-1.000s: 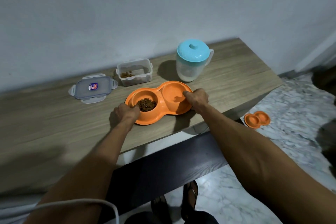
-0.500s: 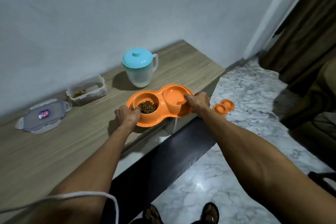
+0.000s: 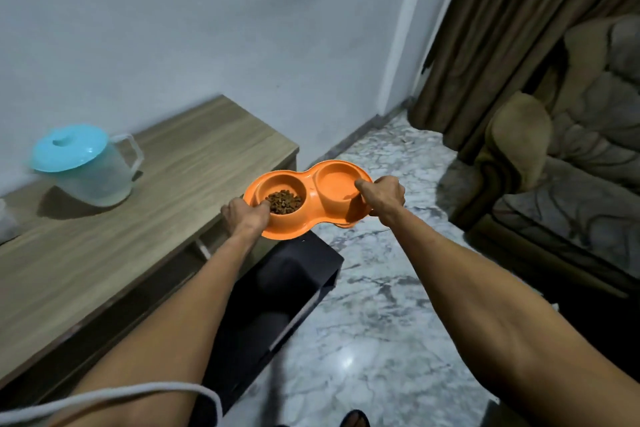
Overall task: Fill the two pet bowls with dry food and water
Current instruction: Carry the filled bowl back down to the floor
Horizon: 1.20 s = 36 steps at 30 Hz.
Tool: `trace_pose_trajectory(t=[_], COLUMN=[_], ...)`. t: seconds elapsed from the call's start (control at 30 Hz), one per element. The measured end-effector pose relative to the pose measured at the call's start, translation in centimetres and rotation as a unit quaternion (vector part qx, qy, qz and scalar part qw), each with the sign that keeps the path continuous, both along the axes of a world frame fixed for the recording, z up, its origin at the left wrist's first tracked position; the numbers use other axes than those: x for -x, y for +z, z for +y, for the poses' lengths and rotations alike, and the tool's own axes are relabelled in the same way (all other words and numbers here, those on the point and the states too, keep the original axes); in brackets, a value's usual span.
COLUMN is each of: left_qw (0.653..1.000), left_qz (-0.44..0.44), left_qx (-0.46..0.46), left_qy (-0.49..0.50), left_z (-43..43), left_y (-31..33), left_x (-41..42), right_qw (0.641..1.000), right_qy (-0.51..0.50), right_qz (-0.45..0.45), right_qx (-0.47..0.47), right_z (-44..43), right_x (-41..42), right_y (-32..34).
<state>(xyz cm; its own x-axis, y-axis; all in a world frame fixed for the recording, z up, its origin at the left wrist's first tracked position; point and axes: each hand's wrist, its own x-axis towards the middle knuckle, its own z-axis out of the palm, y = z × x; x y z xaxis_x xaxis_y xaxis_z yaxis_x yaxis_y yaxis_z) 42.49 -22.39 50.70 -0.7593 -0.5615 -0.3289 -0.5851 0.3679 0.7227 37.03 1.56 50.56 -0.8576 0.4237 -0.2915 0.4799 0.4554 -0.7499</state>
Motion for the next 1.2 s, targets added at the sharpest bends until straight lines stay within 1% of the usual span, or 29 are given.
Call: trace_pose_trajectory(t=[0.1,0.27,0.47,0.57,0.7,0.87,1.03,1.13,1.2], left_qw=[1.0,1.0,1.0,1.0,1.0,1.0,0.998,0.997,0.996], left_qz=[0.002,0.005,0.001,-0.007,-0.002,-0.023,-0.032,-0.026,-0.021], left_qx=[-0.003,-0.011,-0.006,-0.006,-0.019,-0.007,-0.009,-0.006,-0.001], left_qy=[0.002,-0.001,-0.011,-0.01,-0.005,0.014,0.051,0.073,0.085], left_z=[4.9,10.6,15.2,17.0,18.6,19.4,19.8,19.6,19.3], left_y=[-0.6,-1.7,-3.4,-4.7,-6.2,-8.5,-11.2,-14.3,-17.4], left_x=[2.2,6.6,13.0,17.1,22.8,29.5,34.7,37.6,39.7], right_qw=[1.0,1.0,1.0,1.0,1.0,1.0,0.998,0.997,0.995], right_qy=[-0.006,-0.018,-0.026,-0.02,-0.017,-0.005,0.02,0.048,0.072], right_qz=[0.0,0.0,-0.005,-0.011,-0.016,-0.02,-0.05,-0.055,-0.064], right_qx=[0.003,0.013,0.006,0.001,-0.008,-0.002,0.018,0.019,0.025], right_z=[5.1,10.9,15.3,16.9,18.2,18.6,18.6,17.9,17.3], right_x=[1.5,5.0,10.9,15.1,20.9,28.2,35.4,39.4,42.5], right_y=[0.4,0.3,-1.1,-2.0,-2.9,-4.3,-8.6,-10.9,-13.7])
